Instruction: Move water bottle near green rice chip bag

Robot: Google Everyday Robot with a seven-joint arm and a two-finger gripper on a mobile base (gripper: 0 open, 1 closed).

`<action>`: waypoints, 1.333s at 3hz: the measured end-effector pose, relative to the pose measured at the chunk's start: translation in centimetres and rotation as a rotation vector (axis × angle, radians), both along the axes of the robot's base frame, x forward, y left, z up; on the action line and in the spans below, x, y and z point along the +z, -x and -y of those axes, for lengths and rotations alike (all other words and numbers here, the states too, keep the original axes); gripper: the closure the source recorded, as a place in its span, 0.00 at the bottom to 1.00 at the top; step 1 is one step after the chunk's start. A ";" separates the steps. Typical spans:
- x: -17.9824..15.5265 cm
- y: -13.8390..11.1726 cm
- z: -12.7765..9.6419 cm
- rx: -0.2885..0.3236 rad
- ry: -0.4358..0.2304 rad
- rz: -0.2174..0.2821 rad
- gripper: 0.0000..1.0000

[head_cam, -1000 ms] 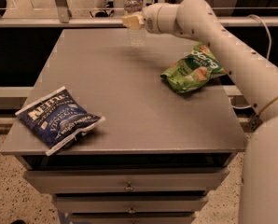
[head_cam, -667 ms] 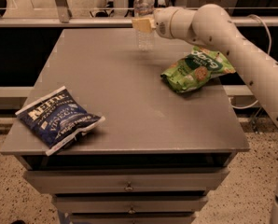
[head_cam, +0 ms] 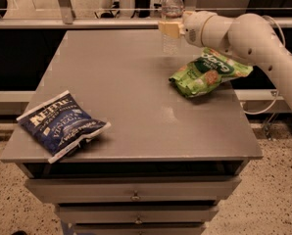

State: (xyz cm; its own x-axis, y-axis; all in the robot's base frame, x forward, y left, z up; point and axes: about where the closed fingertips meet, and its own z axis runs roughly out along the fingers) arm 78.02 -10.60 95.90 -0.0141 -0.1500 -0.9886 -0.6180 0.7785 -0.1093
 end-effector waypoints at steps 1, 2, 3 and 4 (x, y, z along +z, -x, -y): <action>-0.2 1.2 2.3 -0.026 0.020 -0.004 1.00; -1.2 2.2 3.4 -0.031 0.022 -0.027 0.97; -2.1 2.5 3.5 -0.012 0.020 -0.045 0.74; -2.9 3.1 3.5 0.001 0.020 -0.049 0.51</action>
Offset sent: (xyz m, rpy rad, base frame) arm -0.0303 -0.0529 -0.0152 -0.0284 0.0384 -0.0601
